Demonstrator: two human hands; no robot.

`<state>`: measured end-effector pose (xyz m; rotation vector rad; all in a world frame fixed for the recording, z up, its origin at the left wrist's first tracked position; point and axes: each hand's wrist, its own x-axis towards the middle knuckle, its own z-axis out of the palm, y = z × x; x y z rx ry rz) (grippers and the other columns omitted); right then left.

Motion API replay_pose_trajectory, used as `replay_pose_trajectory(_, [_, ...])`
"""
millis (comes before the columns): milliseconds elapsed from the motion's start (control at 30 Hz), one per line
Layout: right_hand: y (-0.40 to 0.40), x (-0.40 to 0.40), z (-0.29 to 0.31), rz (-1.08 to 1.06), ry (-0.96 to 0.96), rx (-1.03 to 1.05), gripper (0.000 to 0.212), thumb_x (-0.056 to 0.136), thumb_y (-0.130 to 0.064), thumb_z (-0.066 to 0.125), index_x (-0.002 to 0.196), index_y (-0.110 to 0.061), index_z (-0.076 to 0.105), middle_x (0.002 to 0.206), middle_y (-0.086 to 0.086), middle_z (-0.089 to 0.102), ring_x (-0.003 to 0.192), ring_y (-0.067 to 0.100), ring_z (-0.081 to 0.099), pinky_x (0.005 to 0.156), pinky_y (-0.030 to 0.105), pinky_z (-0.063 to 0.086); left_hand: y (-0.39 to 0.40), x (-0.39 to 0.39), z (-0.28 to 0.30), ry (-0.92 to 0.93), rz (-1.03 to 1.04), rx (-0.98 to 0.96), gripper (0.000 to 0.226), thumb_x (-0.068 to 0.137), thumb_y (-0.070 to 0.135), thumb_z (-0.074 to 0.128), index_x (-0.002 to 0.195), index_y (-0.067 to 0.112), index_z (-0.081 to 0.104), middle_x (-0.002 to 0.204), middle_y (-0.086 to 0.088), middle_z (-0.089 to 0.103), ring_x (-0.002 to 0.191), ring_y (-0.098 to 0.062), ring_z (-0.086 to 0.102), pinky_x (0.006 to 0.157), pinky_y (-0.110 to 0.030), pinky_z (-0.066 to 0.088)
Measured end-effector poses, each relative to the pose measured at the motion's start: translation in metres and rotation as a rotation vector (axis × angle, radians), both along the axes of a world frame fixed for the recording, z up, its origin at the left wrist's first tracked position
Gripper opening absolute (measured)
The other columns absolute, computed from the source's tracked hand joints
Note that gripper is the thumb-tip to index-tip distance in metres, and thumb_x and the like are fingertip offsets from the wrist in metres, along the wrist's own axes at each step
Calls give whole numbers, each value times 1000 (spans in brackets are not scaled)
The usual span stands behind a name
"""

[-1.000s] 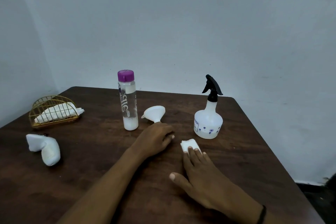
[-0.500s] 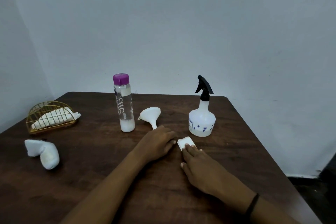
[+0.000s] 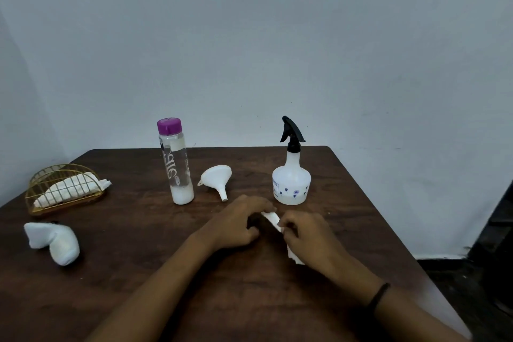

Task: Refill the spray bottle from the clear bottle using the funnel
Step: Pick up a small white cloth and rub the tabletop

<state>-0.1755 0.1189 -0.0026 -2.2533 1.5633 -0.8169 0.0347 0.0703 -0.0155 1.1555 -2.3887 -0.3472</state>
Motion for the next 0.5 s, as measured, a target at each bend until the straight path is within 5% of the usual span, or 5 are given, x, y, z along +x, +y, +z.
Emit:
replay_pose_trajectory(100, [0,-9,4,21,-227,89,15,89,-11,65,84,-21,74,71,-1,73,58,13,68,56,21,51,4,-10,3,68,-16,-17,43,80,24,70,122,33,64,130,18,60,118,0,51,99,-19,41])
replay_pose_trajectory(233, [0,-20,9,-33,-396,124,15,90,-14,68,81,-25,73,82,-6,74,76,10,69,68,24,54,7,-27,13,174,21,6,14,91,25,67,102,29,74,97,17,71,91,-3,62,78,-29,52])
replay_pose_trajectory(333, [4,-36,12,-9,-482,126,6,89,-27,73,93,-28,69,91,-11,72,85,3,67,73,21,53,8,-37,17,268,61,59,12,92,23,67,91,33,73,83,14,71,77,-7,65,67,-28,51])
replay_pose_trajectory(500, [21,-66,12,-43,-306,23,55,76,-40,83,123,-39,54,115,-30,55,104,-5,56,78,7,46,5,-58,22,348,103,105,15,92,27,66,81,21,72,74,2,70,69,-16,63,61,-37,49])
